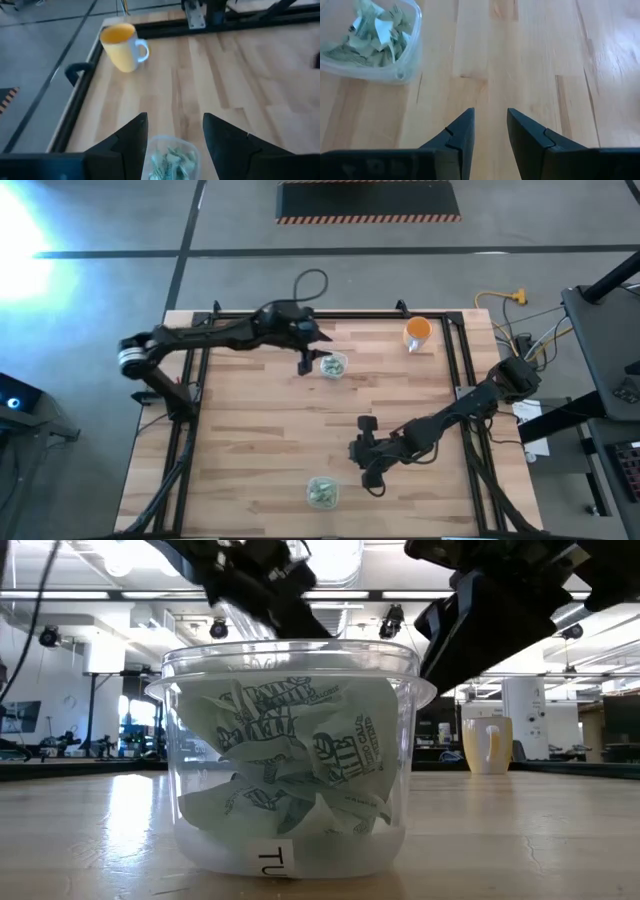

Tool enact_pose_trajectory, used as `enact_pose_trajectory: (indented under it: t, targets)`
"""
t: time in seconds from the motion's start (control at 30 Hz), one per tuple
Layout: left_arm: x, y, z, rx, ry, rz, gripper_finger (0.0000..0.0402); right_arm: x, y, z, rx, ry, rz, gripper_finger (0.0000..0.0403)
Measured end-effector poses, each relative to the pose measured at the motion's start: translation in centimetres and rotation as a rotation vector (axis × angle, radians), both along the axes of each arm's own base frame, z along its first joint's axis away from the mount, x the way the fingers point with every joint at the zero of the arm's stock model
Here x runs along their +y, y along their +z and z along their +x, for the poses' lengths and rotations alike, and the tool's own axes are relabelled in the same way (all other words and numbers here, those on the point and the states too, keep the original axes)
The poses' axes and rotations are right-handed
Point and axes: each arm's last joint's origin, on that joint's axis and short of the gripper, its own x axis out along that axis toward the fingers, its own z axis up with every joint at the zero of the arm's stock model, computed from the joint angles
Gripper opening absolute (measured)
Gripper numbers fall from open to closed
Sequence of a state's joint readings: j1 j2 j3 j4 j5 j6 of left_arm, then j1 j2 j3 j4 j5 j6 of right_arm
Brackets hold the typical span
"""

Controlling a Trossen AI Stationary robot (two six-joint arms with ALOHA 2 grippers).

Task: Pick and place items into bin
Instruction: Return to Home Position

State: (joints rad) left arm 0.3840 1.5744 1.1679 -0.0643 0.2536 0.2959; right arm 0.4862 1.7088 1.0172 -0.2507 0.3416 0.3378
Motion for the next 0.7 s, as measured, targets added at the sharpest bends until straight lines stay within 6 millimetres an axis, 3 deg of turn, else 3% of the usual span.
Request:
enact_pose_trajectory:
  t: [0.17,0.27,0.33,0.5,0.7]
  targets:
    - [-1.4,3.6,-3.5,-0.018,0.002,0.006,0.0174,0.2,0.8,0.5,-0.019,0.042,-0.026,0.0105]
    - [-2.3,4.9,-5.6,0.005,0.0,-0.003,0.0174,0.4,1.7,0.7,-0.042,0.138,-0.109,0.0105]
    - [-2.9,5.4,-6.8,0.03,-0.004,-0.008,0.0174,0.1,2.7,1.0,-0.09,0.113,-0.179,0.0105]
    - [-3.8,5.0,-9.1,-0.035,-0.014,0.036,0.0174,-2.2,6.2,1.1,-0.246,0.029,-0.326,0.0105]
    - [-4.7,2.7,-11.4,-0.256,0.01,0.062,0.0174,-5.1,9.0,0.3,-0.348,0.167,-0.257,0.0105]
